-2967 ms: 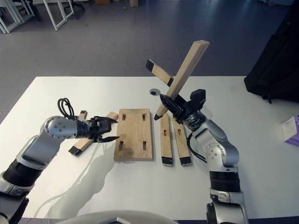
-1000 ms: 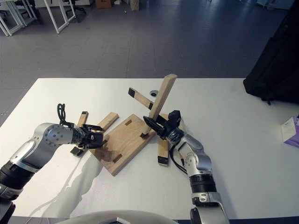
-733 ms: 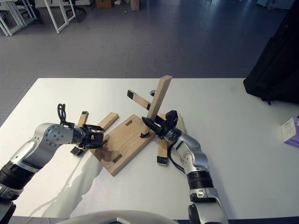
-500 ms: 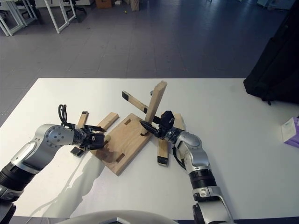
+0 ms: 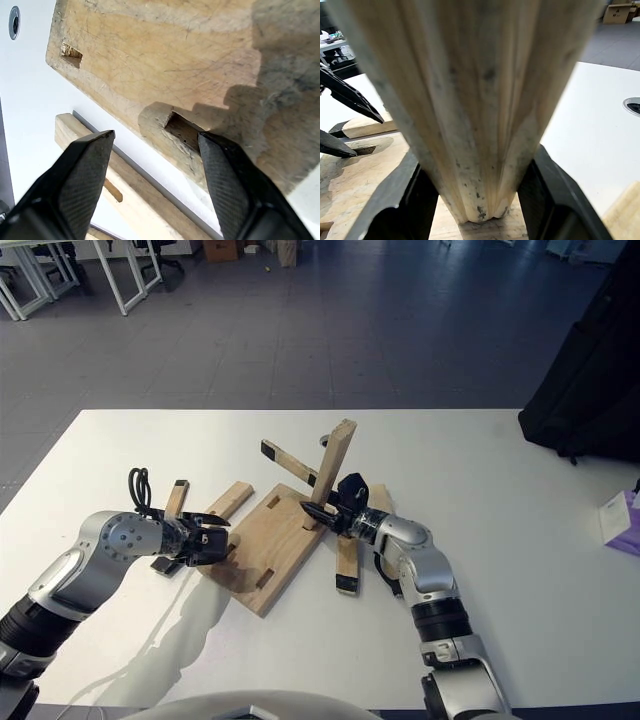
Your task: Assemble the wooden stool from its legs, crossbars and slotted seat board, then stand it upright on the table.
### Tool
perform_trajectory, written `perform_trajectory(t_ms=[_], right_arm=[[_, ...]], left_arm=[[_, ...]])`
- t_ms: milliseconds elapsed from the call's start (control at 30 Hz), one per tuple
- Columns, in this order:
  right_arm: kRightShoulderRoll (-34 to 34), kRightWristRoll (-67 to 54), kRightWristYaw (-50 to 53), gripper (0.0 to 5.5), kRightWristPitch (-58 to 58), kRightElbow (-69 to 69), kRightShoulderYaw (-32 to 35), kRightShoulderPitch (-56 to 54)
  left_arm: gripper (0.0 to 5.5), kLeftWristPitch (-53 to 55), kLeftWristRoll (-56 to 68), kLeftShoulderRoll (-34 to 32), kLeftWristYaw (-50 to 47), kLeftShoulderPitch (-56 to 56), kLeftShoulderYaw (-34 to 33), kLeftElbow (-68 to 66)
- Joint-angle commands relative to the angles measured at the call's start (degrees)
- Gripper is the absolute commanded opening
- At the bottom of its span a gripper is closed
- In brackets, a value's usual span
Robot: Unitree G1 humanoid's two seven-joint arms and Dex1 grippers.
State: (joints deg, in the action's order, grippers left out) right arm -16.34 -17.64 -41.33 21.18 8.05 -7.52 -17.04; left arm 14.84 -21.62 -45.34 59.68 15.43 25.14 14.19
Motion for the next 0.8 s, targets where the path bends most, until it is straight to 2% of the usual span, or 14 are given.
perform_trajectory(t_ms=[33, 100, 267, 500, 600, 700, 800], right_arm=[[-1.2, 0.23, 1.98, 2.03, 5.71, -1.17, 0.63, 3.0], [-1.54, -0.94, 1.35, 2.6, 7.07, -5.31, 0.7, 3.87], [-3.89, -0.99, 0.86, 3.46, 9.77, -11.77, 1.18, 3.66], [-14.15, -0.31, -1.09, 3.46, 13.93, -23.71, 3.6, 8.79], [-18.26, -1.87, -1.61, 3.46, 16.26, -27.63, 7.4, 11.27], [-16.45, -2.36, 9.65, 3.46, 22.94, -29.68, 17.29, 2.34], [-7.1, -7.46, 26.3, 3.16, 27.33, -32.07, 27.04, -15.02]], left_arm=[[3.08, -0.13, 1.15, 1.41, 1.6, -1.88, 2.12, 1.21], [3.08, 0.18, 1.01, 1.5, 1.3, -2.04, 1.98, 1.18], [3.08, 1.07, 0.58, 1.68, 0.67, -2.54, 1.65, 1.15], [3.08, 4.24, 1.11, 0.94, 0.55, -4.76, 0.01, 4.16], [3.08, 4.62, 1.16, 0.37, 0.5, -4.48, -1.02, 3.93], [3.08, 5.37, 1.67, 0.11, 0.32, -3.79, -2.29, 4.08], [3.08, 6.07, 1.86, 0.25, -0.13, -3.26, -2.81, 4.08]])
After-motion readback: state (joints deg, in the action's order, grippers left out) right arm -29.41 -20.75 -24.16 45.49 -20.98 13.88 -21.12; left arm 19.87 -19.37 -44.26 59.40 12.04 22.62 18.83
